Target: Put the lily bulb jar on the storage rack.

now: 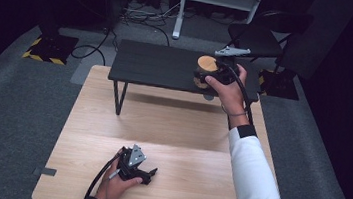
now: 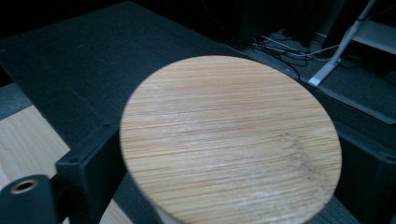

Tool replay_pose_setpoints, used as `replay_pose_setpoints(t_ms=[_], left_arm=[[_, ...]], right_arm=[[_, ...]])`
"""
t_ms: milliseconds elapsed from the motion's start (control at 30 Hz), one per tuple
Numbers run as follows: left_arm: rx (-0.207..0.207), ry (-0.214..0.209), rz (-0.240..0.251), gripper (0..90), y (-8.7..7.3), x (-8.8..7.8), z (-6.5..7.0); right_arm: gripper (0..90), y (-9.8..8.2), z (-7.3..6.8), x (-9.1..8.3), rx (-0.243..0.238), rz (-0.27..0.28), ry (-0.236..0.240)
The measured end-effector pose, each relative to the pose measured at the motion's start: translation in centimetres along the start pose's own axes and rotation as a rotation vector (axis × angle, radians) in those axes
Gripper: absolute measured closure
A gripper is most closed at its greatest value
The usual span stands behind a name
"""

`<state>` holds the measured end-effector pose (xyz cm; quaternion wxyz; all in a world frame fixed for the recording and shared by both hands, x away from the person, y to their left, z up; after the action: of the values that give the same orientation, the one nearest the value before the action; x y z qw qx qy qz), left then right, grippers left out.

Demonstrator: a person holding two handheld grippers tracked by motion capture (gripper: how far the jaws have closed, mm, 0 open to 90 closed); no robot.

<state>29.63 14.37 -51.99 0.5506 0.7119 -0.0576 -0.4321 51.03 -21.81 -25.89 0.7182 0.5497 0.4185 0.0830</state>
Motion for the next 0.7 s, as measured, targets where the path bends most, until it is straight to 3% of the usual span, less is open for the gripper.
replay_pose_setpoints(t_ms=[367, 700], left_arm=[[0.000, 0.001, 0.000, 0.8, 0.0, 0.0, 0.0], [0.000, 0.000, 0.000, 0.8, 0.0, 0.0, 0.0]], right_arm=[[3.5, -0.6, -0.6, -3.2, 0.016, 0.034, -0.041], [3.8, -4.5, -2.0, -6.8, 0.005, 0.086, -0.066]])
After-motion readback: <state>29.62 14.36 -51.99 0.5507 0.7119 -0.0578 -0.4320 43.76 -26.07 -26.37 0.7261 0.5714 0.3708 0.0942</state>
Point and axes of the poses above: each handheld gripper's, and its own axes: x roughly forward along the jaws, y roughly out of its top, z roughly to its right, the point moved 6 cm from there along x, roughly forward along the jaws, and after that the axes turned 1 degree about x, right-handed, at the moved point
